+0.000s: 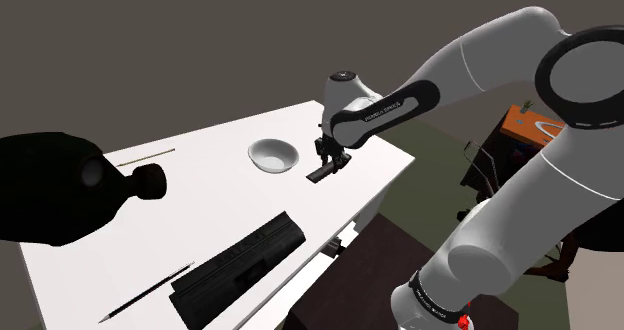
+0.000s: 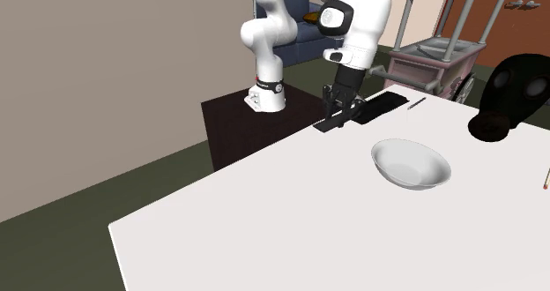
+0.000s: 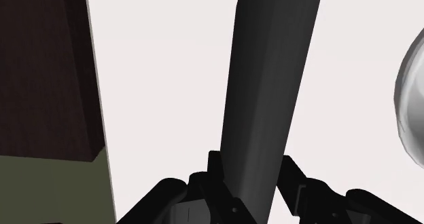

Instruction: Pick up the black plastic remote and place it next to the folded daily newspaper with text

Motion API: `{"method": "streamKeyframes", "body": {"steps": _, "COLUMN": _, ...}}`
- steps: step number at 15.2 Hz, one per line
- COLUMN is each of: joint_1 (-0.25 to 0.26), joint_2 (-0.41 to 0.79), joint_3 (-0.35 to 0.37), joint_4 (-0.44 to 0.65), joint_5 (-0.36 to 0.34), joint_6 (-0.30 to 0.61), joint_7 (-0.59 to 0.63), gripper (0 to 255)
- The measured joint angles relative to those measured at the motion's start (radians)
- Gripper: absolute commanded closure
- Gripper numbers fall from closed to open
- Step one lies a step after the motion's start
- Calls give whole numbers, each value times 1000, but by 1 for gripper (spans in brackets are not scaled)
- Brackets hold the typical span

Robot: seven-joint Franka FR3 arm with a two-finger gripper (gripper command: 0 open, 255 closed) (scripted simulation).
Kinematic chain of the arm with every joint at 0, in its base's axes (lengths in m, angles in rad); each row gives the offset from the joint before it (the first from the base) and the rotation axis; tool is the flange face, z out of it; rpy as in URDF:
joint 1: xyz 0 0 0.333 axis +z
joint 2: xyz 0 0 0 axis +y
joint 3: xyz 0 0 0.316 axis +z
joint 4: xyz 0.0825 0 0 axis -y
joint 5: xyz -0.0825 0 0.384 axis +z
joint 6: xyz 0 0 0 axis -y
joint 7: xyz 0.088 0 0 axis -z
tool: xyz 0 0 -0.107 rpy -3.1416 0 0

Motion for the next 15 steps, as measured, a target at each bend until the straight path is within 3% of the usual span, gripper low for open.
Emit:
{"method": "streamKeyframes", "body": {"steps": 9, "joint_1": 125, "joint_2": -29, "joint_3": 143, "joint_4": -34, "joint_5": 47, "joint_6": -49, "joint_7": 228, "gripper": 255}}
{"method": "streamKeyframes", "body": {"steps": 15, "joint_1": 132, "joint_2": 19, "joint_3": 156, "joint_4": -53, "joint_5": 25, "joint_6": 10, "joint_7": 280, "gripper": 255}}
